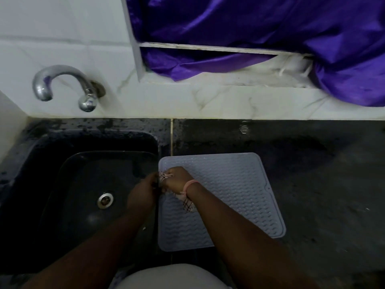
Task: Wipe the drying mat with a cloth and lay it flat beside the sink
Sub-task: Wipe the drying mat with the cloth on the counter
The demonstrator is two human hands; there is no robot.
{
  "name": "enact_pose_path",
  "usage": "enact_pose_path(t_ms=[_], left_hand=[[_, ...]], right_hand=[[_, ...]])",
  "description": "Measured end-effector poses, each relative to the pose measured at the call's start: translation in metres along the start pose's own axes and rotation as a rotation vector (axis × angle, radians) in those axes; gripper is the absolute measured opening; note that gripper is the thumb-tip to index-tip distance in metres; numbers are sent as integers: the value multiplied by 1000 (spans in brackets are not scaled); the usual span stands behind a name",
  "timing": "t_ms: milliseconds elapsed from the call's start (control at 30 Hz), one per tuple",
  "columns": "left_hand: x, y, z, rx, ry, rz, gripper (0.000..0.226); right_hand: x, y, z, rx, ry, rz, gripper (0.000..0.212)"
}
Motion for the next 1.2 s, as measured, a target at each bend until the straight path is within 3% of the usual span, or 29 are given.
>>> enact_pose_path(t_ms=[133,267,400,467,600,700,800,933,1100,1200], left_hand=[[1,-3,-1,61,-8,66,42],[4,-4,-5,82,-3,139,42],[10,-3,-6,129,18,156,39],[12,0,-4,108,21,174,42],[13,0,-7,86,16,190,42],[15,5,-4,80,38,197,45],[13,5,-2,91,59,210,47],[13,0,-2,112,70,266,43],[11,2,0,58,63,229,42],[10,1,0,69,61,185,42]], right_hand=[[-34,-27,-7,153,-30,319,19],[-99,-72,-17,307,-273,534,22],[-191,-122,-32,317,-657,266,15],[-225,-145,-34,359,-775,59,16],[-241,-171,-28,323,-956,-20,34],[-214,-170,-25,235,-863,-136,23],[-192,-163,-25,147,-873,-367,33],[-197,-162,-26,144,-909,-315,18],[-199,-159,-25,163,-839,-277,27],[-189,-152,-25,122,-789,-276,21]])
Point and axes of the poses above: each hand's wrist, its own z-axis towards the middle knuckle, its own x-axis out of the palm, y = z × x, the point moved 5 cm from there along z, towards the middle knuckle, and after that the axes turned 14 degrees about -y, right-handed, at the moved point
